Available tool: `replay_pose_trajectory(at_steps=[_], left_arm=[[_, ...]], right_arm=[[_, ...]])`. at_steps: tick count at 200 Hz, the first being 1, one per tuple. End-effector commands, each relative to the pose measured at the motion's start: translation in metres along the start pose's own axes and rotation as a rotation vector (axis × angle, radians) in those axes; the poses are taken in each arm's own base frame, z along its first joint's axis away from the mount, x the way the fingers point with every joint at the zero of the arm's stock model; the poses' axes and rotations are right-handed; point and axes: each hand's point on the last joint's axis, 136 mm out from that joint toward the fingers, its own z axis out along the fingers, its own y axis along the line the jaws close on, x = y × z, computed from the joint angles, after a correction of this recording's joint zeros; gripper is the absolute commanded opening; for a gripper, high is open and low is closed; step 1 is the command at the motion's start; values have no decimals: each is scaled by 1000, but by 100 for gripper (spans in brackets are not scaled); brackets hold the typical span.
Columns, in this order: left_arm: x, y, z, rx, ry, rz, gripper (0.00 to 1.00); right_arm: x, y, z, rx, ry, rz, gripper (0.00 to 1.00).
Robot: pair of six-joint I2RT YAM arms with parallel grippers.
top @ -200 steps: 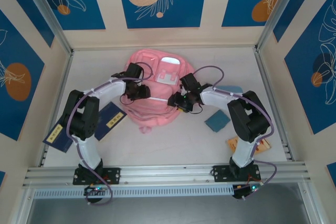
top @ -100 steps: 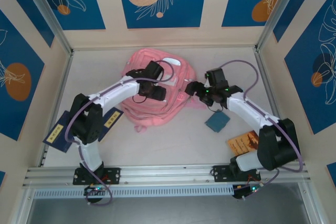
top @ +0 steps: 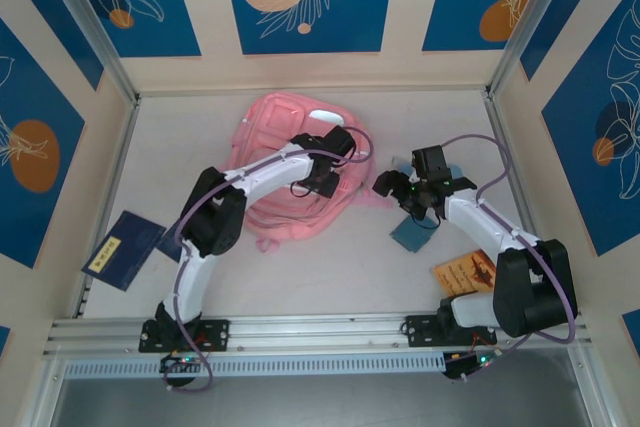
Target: Pack the student bag
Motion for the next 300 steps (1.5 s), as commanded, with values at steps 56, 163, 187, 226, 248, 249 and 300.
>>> replay_pose_trajectory(at_steps=[56, 163, 187, 226, 248, 249, 300], left_arm=[[-1, 8, 5, -87, 35, -16, 20], [-50, 51, -142, 6, -289, -14, 0], [-57, 65, -160, 18, -335, -31, 0], [-61, 72, -174, 51, -368, -44, 0], [-62, 72, -180, 70, -381, -60, 0], [-63, 72, -180, 70, -383, -61, 0], [-67, 72, -195, 93, -427, -73, 0]], right_arm=[[-2, -1, -3, -19, -14, -33, 80], [-10, 57, -16, -217, -35, -386, 63], [-7, 79, -22, -310, -11, -455, 61], [-10, 109, -27, -417, 10, -509, 52], [-7, 121, -24, -479, 53, -521, 46], [-7, 122, -24, -482, 53, -522, 46], [-12, 132, -14, -519, 57, -533, 35]])
